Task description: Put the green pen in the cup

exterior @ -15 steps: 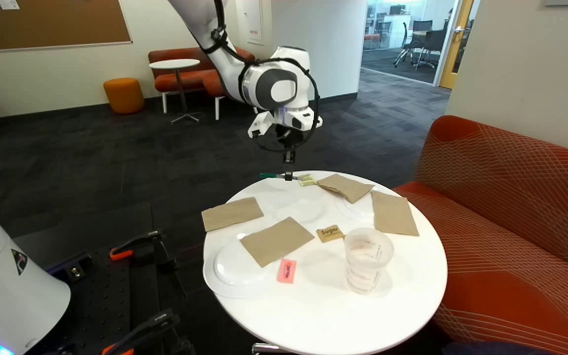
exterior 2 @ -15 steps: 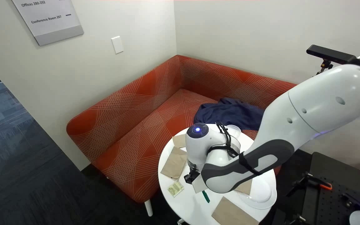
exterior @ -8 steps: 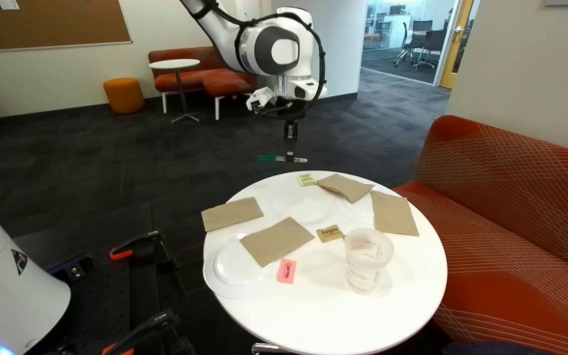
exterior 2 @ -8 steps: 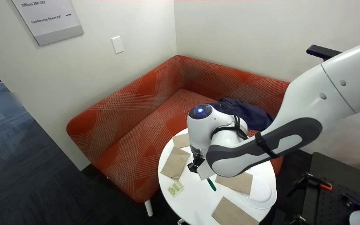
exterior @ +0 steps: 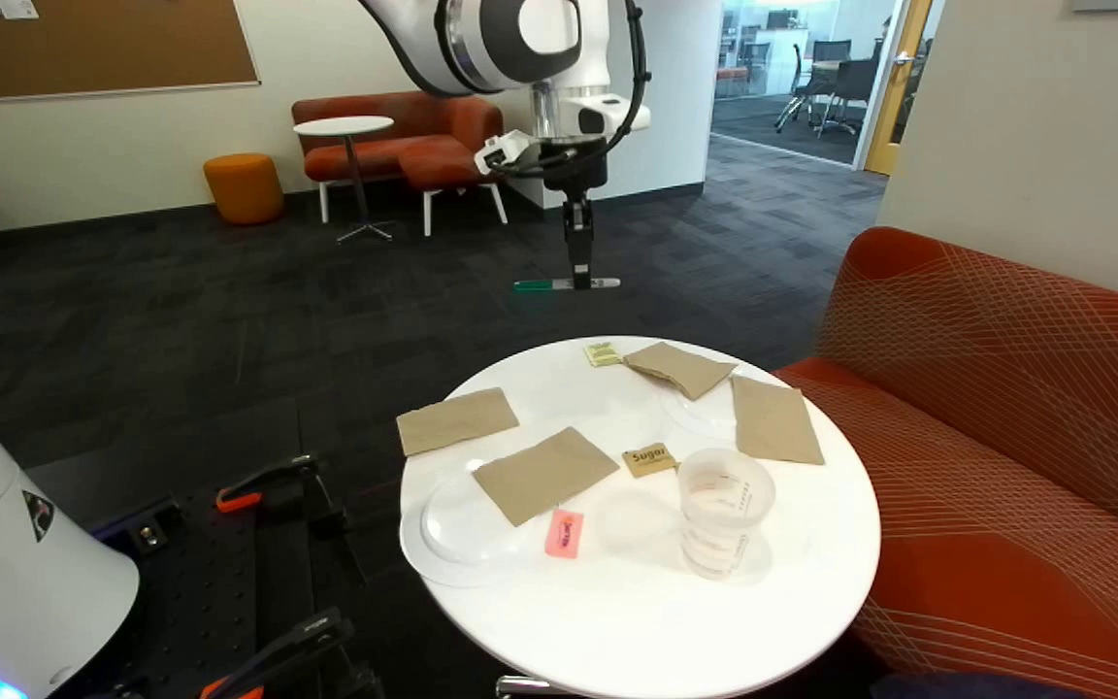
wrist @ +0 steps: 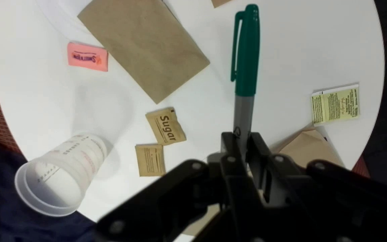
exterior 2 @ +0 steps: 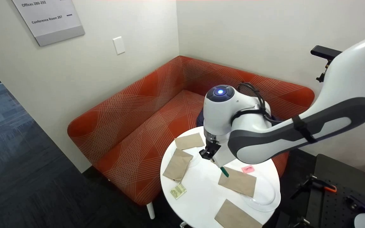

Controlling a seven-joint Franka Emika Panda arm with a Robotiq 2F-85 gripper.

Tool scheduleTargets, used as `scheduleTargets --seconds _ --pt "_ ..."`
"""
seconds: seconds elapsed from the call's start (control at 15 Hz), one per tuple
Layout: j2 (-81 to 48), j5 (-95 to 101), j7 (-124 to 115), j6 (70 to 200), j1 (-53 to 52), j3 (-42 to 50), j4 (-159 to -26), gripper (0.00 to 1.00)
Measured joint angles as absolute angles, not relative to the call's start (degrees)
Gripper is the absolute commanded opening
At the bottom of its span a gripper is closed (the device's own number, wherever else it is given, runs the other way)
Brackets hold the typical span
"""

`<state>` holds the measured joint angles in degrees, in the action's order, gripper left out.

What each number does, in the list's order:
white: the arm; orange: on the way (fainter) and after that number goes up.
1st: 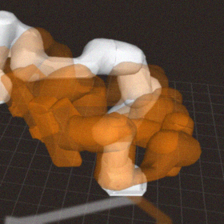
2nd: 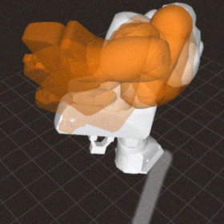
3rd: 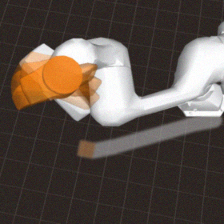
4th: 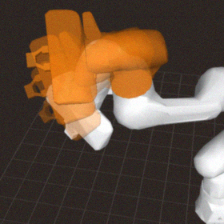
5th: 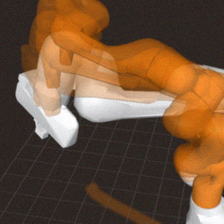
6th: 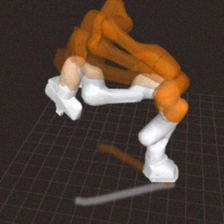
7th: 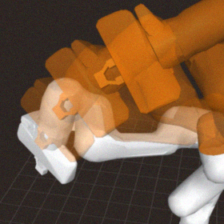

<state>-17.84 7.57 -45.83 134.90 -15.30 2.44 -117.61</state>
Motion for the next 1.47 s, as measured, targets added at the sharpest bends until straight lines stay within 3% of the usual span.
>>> scheduleTargets --seconds 0.8,0.87,1.27,1.33,1.47 --pt "-0.6 2.4 -27.9 125.7 -6.1 1.9 -125.6 0.03" --pt "0.2 1.2 -25.9 124.2 -5.5 1.9 -125.8 0.14" --pt "0.1 1.1 -25.5 123.9 -5.0 1.3 -125.9 0.14" --pt "0.1 1.1 -25.5 123.9 -5.0 1.3 -125.8 0.03" --pt "0.1 1.1 -25.5 123.9 -4.9 1.3 -125.9 0.03"
